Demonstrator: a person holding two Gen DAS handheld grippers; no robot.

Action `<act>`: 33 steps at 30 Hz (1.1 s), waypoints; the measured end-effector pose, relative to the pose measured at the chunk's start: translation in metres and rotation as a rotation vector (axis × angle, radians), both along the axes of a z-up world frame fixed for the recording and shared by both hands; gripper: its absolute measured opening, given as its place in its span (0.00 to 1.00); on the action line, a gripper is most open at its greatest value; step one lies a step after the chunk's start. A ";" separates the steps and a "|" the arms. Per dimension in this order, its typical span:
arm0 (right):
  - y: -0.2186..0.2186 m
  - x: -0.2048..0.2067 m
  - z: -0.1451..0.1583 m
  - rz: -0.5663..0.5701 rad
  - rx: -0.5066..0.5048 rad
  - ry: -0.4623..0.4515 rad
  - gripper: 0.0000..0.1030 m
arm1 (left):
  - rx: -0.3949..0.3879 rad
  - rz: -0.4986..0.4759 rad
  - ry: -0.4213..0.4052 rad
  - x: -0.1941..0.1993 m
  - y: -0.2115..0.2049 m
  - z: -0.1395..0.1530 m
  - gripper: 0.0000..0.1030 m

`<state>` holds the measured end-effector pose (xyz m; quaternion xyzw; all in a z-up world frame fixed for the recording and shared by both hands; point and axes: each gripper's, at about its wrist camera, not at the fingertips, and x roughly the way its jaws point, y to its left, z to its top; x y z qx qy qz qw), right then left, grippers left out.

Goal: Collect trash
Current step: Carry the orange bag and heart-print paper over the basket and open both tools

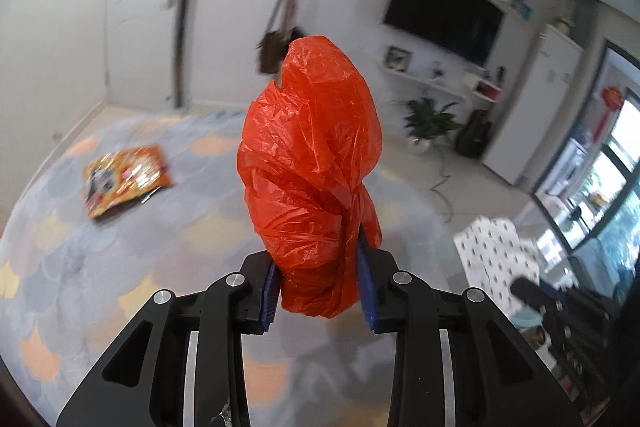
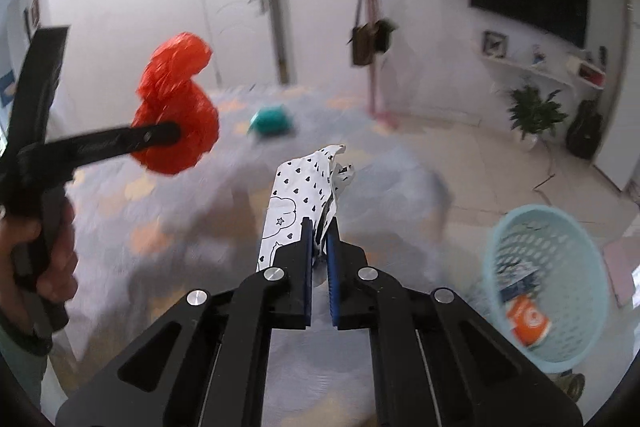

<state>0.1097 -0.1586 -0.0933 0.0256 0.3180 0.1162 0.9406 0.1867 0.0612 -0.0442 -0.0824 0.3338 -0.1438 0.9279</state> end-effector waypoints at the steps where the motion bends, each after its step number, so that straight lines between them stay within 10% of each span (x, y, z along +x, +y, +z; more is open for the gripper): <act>1: -0.009 -0.002 0.006 -0.025 0.004 -0.015 0.05 | -0.005 -0.028 -0.018 -0.003 -0.011 0.008 0.30; 16: -0.175 -0.026 0.025 -0.417 0.050 -0.055 0.05 | -0.004 -0.363 -0.059 0.003 -0.177 0.023 0.30; 33: -0.273 0.007 -0.052 -0.616 0.151 0.180 0.05 | -0.011 -0.558 0.202 0.040 -0.286 -0.071 0.32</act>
